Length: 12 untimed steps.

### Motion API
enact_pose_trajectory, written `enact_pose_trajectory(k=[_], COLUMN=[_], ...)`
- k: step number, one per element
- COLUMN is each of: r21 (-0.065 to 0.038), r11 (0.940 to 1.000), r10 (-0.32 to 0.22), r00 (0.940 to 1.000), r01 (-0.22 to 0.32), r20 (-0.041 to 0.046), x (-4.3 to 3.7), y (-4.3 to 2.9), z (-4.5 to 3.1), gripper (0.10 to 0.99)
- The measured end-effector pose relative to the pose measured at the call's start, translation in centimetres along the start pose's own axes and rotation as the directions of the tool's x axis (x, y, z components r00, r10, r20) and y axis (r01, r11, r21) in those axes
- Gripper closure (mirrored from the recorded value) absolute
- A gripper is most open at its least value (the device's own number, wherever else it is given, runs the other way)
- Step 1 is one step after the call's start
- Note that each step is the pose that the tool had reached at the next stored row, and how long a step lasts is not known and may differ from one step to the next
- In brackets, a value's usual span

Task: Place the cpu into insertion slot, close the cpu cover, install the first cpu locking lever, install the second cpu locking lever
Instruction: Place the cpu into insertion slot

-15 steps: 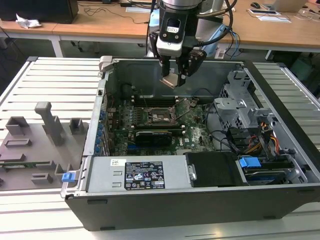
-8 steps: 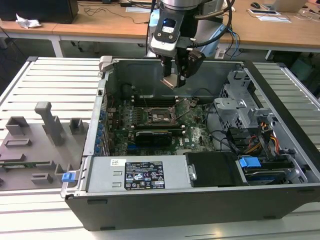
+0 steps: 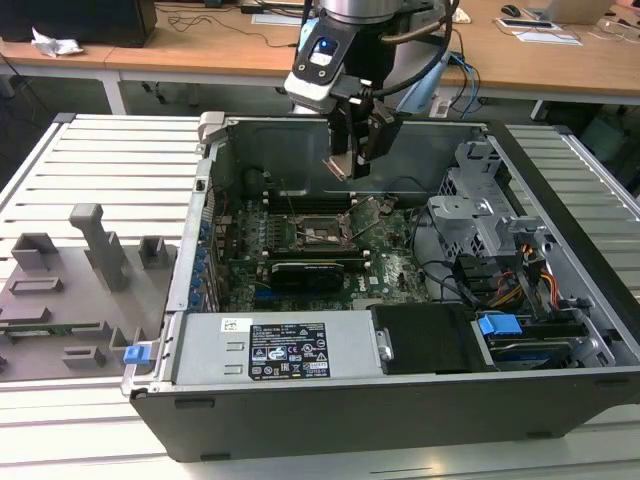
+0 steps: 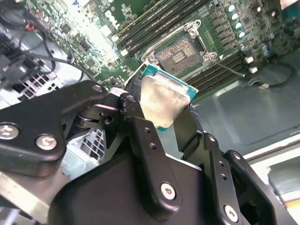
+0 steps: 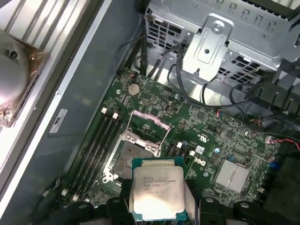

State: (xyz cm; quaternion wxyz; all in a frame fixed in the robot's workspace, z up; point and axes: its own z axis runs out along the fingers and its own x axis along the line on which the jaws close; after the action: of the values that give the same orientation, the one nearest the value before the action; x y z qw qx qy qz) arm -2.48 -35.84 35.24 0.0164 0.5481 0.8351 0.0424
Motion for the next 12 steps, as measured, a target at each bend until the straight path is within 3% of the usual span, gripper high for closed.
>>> enact_pose_trajectory(k=[3, 5, 12], r21=[-0.001, -0.003, -0.004], r11=[0.9984, 0.9934, 0.9852], r10=[0.056, 0.115, 0.172], r00=[0.9984, 0.9934, 0.985], r01=[-0.056, -0.114, -0.172], r20=[0.005, 0.0101, 0.0168], x=[0.0, -0.01, 0.07], y=[-0.02, -0.03, -0.3], z=[0.19, 0.36, 1.09], gripper=[0.565, 0.565, 0.565])
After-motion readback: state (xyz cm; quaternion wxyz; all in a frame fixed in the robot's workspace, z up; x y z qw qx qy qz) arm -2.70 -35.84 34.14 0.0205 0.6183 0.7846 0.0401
